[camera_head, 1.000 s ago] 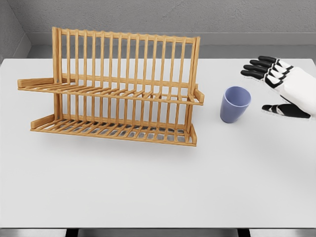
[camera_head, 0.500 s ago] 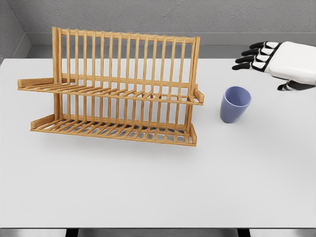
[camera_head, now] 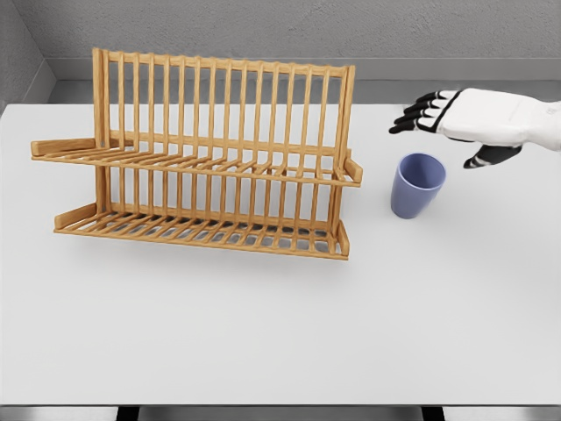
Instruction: Right arm put cup on second shelf
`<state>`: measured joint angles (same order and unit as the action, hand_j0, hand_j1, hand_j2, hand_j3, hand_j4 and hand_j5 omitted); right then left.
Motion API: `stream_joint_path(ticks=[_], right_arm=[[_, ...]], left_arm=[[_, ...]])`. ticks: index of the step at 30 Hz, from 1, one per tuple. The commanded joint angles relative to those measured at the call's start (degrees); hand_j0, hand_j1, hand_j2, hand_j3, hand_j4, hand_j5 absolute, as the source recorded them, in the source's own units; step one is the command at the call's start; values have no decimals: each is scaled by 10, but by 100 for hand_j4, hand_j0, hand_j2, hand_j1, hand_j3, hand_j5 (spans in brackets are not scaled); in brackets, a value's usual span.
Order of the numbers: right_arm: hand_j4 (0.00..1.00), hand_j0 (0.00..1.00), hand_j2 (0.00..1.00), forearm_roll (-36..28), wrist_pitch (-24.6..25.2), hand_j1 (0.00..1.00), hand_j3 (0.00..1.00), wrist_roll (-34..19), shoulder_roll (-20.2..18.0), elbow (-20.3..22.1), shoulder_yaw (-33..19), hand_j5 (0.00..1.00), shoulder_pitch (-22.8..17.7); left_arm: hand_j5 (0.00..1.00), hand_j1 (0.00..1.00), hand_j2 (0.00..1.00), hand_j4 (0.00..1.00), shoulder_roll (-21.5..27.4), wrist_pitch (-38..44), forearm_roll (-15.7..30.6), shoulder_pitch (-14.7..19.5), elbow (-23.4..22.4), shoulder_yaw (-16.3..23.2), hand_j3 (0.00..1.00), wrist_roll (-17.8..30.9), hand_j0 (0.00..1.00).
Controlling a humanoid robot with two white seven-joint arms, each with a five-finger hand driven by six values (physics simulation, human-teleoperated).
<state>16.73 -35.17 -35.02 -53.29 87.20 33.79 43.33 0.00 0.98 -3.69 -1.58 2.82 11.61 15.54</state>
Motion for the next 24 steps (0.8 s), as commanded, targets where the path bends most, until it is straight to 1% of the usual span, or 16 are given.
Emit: stream_joint_path(ticks=[1,3,5,6,7,9,18,21,24], right_arm=[[100,100,100,-3,2,100,100,0,0,-10,18,100,1],[100,100,100,-3,2,100,100,0,0,-11,19,100,0],[100,100,100,-3,2,100,100,0,1,-12,34,100,1],[100,100,100,-3,2,100,100,0,18,-20,37,100,-1],[100,100,100,-3,2,100,100,0,21,-35,44,100,0],[100,100,100,-3,2,100,100,0,21,-45,55,100,0],[100,100,100,-2,2,100,100,0,40,-99,59,100,4],[100,100,100,-2,2,100,100,0,53,-108,59,100,10],[100,100,100,-2,2,100,100,0,60,-109,61,100,16]], left_arm=[[100,100,100,100,0,0,0,0,0,0,100,0,100],[100,100,100,100,0,0,0,0,0,0,100,0,100],[100,100,100,100,0,0,0,0,0,0,100,0,100],[100,100,100,100,0,0,0,0,0,0,100,0,100],[100,100,100,100,0,0,0,0,0,1,100,0,100],[100,100,100,100,0,0,0,0,0,1,100,0,100],[100,100,100,100,0,0,0,0,0,0,100,0,100],[100,100,100,100,0,0,0,0,0,0,100,0,100],[100,100,100,100,0,0,0,0,0,0,100,0,100]])
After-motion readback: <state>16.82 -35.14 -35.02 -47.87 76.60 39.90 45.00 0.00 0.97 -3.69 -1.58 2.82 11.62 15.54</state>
